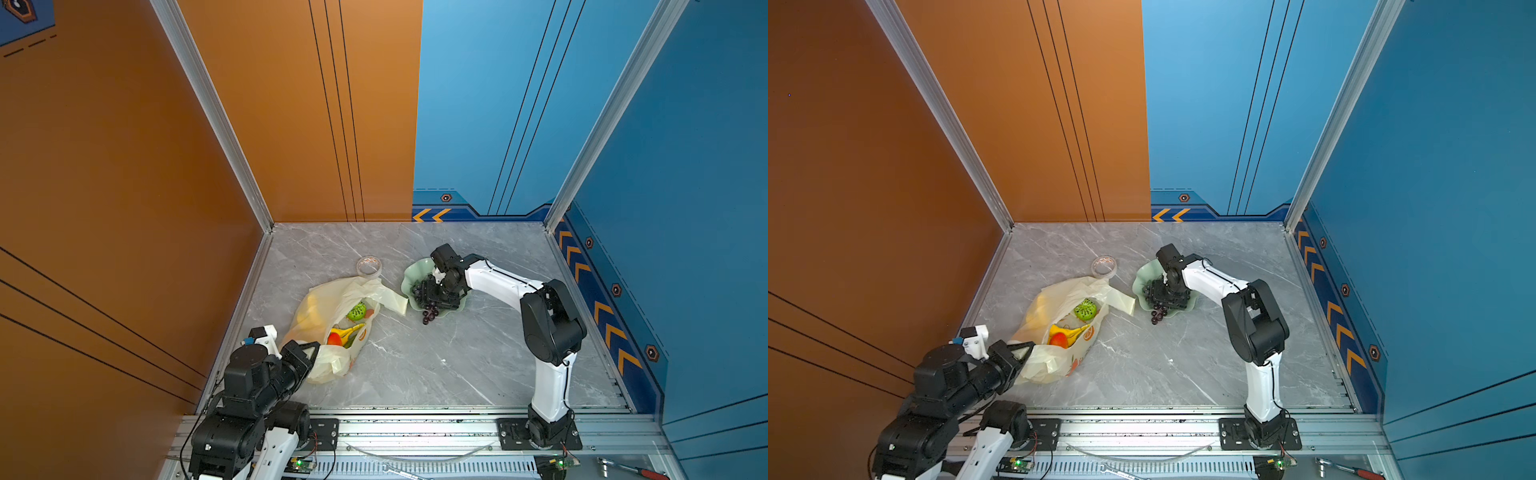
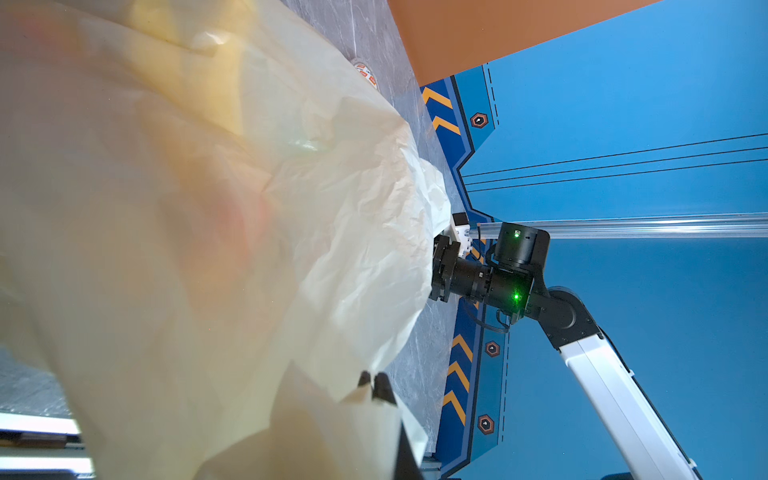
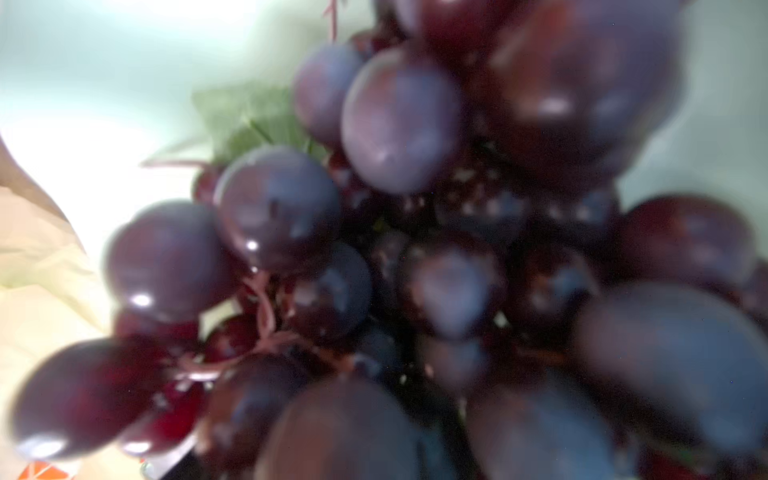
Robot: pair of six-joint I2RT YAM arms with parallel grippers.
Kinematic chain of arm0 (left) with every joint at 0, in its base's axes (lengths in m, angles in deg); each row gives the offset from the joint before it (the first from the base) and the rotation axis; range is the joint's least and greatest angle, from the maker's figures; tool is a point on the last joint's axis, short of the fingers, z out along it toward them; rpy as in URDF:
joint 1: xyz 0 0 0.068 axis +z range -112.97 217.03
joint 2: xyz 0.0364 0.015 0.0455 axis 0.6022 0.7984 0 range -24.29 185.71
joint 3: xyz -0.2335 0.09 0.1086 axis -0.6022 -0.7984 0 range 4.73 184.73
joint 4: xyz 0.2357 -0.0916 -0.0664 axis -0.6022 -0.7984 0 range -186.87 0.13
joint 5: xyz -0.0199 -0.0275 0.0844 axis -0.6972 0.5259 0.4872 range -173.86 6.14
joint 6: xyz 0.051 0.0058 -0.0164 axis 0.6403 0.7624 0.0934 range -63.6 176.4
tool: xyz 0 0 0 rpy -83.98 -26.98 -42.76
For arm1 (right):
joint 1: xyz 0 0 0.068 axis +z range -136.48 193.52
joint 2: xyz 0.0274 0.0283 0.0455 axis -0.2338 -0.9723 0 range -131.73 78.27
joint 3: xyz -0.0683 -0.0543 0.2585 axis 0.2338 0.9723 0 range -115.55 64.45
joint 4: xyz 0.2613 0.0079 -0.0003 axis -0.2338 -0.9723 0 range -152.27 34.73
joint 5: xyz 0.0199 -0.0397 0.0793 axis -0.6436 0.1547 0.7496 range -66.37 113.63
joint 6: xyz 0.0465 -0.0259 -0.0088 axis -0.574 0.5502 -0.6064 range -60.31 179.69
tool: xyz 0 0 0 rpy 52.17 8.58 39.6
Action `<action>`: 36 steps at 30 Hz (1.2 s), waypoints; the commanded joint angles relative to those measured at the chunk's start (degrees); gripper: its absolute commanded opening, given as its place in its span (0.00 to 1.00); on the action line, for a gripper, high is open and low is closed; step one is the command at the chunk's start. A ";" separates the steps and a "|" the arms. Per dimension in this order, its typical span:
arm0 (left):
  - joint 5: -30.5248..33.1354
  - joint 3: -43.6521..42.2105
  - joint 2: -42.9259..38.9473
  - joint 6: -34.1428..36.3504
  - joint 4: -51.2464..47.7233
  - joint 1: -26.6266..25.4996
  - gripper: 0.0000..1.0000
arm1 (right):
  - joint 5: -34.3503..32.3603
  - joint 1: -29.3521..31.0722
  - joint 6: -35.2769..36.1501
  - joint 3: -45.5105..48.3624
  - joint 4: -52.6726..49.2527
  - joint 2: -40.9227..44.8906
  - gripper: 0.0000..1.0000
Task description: Place the fruits into the plastic bag
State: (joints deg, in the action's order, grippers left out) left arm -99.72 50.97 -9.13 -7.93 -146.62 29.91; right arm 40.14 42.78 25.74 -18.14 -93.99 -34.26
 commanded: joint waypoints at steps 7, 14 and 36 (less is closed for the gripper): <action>0.00 1.47 0.37 0.88 -0.92 0.35 0.00 | 0.23 -2.09 -0.92 2.84 4.62 6.09 0.56; 0.08 1.45 0.39 0.88 -0.91 0.30 0.00 | 2.32 -3.56 -1.18 4.54 6.62 6.71 0.49; 0.60 1.75 0.36 0.88 -1.96 0.26 0.00 | 1.31 -1.57 -2.07 4.62 6.70 1.60 0.59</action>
State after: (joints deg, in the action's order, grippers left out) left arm -99.70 51.08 -9.11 -7.93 -147.62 29.89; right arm 42.74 41.18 24.27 -13.68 -87.56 -31.90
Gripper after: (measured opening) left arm 0.045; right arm 0.610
